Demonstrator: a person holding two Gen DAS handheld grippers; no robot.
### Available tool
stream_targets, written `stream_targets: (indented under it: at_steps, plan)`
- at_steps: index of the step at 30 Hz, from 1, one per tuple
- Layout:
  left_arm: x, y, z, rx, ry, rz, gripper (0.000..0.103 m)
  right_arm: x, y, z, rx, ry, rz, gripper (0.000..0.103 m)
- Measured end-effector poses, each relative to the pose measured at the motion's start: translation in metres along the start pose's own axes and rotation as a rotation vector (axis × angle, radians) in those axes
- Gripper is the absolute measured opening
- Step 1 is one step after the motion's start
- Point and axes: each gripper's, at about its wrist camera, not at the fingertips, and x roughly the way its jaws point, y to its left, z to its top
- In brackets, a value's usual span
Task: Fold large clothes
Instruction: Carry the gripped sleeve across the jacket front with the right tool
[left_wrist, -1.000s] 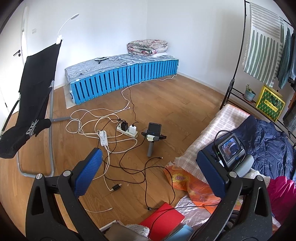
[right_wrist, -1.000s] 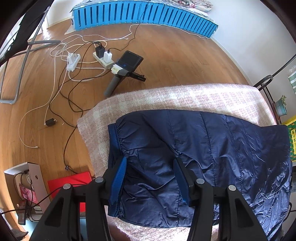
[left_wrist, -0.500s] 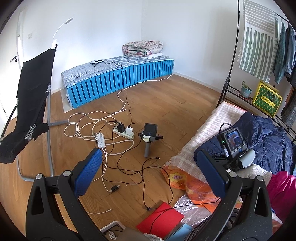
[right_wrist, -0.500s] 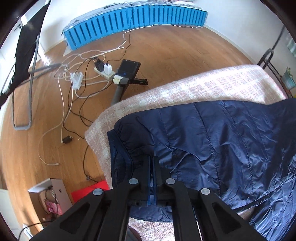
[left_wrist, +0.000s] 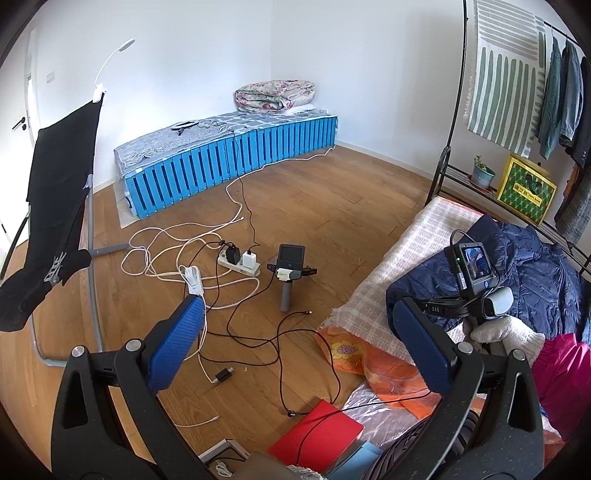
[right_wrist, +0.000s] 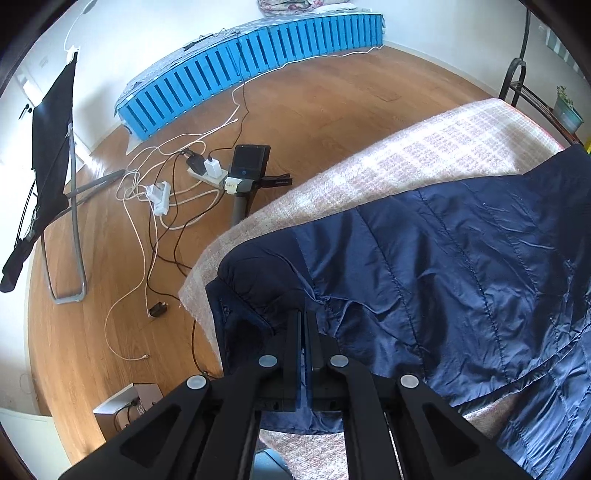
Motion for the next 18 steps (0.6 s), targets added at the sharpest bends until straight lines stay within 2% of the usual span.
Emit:
stream_targets:
  at_steps: [2,7,12,18]
  plan:
    - [-0.001,0.001,0.0,-0.003,0.0,0.009,0.103,-0.009,-0.009,0.004,0.053,-0.023,0.026,0.0]
    - [0.007,0.002,-0.001,-0.002,0.013,0.005,0.103,-0.06,-0.043,0.007,0.094,-0.118,0.009,0.0]
    - [0.015,-0.017,0.001,0.025,0.015,-0.047,0.103,-0.123,-0.099,-0.005,0.167,-0.21,-0.061,0.0]
    - [0.022,-0.057,0.008,0.089,0.012,-0.122,0.103,-0.19,-0.186,-0.045,0.29,-0.283,-0.19,0.0]
